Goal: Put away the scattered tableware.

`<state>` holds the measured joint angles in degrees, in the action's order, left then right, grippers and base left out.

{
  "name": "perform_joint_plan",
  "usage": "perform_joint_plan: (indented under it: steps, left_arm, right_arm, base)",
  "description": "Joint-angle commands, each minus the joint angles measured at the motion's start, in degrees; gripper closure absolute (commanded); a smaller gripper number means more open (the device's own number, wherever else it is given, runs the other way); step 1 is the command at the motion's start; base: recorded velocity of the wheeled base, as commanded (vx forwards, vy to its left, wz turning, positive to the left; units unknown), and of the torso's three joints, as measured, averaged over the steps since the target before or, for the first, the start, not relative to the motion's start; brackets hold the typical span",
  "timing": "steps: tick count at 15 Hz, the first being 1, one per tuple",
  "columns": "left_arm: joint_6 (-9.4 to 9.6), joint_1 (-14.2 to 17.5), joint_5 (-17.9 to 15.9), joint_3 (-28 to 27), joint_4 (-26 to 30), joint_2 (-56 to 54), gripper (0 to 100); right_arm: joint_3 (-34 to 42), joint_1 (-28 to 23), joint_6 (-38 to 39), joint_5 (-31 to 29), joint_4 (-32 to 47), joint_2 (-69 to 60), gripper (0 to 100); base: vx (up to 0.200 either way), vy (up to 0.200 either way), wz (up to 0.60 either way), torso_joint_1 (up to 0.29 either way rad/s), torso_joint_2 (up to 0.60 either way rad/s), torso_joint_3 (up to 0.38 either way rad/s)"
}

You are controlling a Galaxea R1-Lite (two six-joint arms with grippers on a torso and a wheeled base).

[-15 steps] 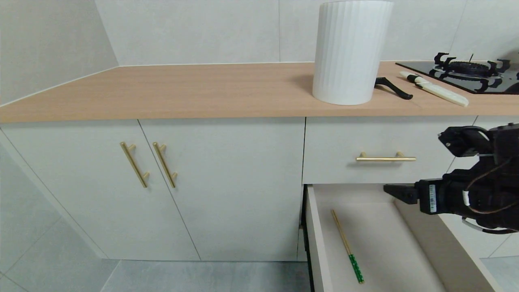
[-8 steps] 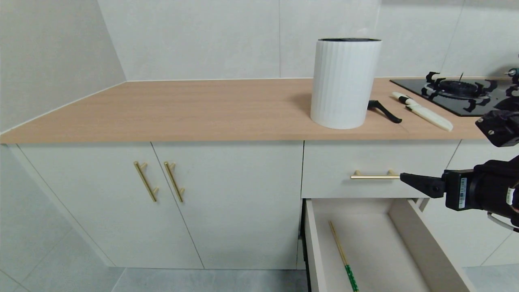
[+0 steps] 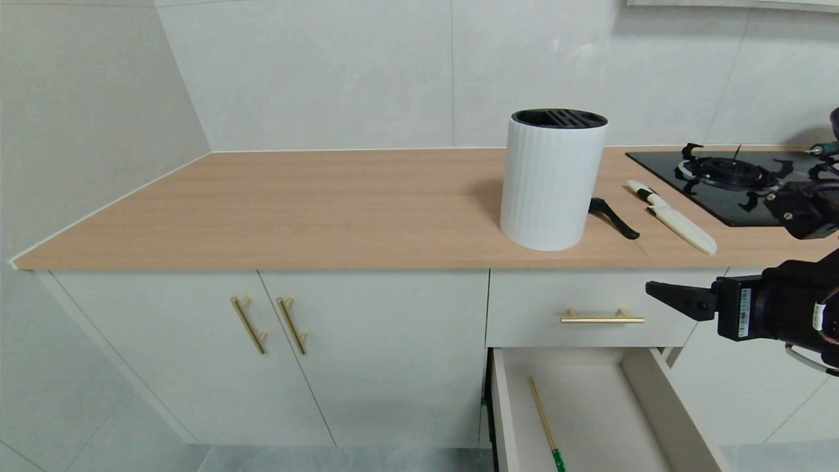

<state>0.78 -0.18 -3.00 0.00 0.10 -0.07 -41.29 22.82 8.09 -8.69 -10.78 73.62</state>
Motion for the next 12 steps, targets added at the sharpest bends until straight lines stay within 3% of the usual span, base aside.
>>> perform_joint_plan:
  steps: [1, 3, 5, 7, 10, 12]
  left_arm:
    - [0.01, 0.0, 0.0, 0.0, 0.0, 0.1, 0]
    - [0.01, 0.0, 0.0, 0.0, 0.0, 0.1, 0]
    - [0.01, 0.0, 0.0, 0.0, 0.0, 0.1, 0]
    - [0.01, 0.0, 0.0, 0.0, 0.1, 0.1, 0]
    - [0.01, 0.0, 0.0, 0.0, 0.1, 0.1, 0]
    - [0.01, 0.0, 0.0, 0.0, 0.0, 0.1, 0]
  right_arm:
    - [0.0, 0.0, 0.0, 0.0, -0.2, 0.5, 0]
    - [-0.5, -1.2, -0.5, 0.0, -0.9, 1.4, 0]
    - [-3.1, -5.6, -3.8, 0.3, -4.6, 6.4, 0]
    - [-9.3, -9.9, -4.1, 2.7, -8.1, 13.9, 0]
    - [-20.1, -15.2, -5.5, 11.4, -7.8, 24.0, 0]
    - [-24.4, -16.3, -7.2, 12.0, -7.2, 29.5, 0]
  base:
    - [0.0, 0.0, 0.0, 0.222, -0.49, -0.271]
    - [0.0, 0.0, 0.0, 0.12, -0.26, -0.137]
    - [0.0, 0.0, 0.0, 0.036, -0.08, -0.041]
    - [0.0, 0.0, 0.0, 0.0, 0.0, 0.0]
    - [0.0, 0.0, 0.0, 0.0, 0.0, 0.0]
    - [0.0, 0.0, 0.0, 0.0, 0.0, 0.0]
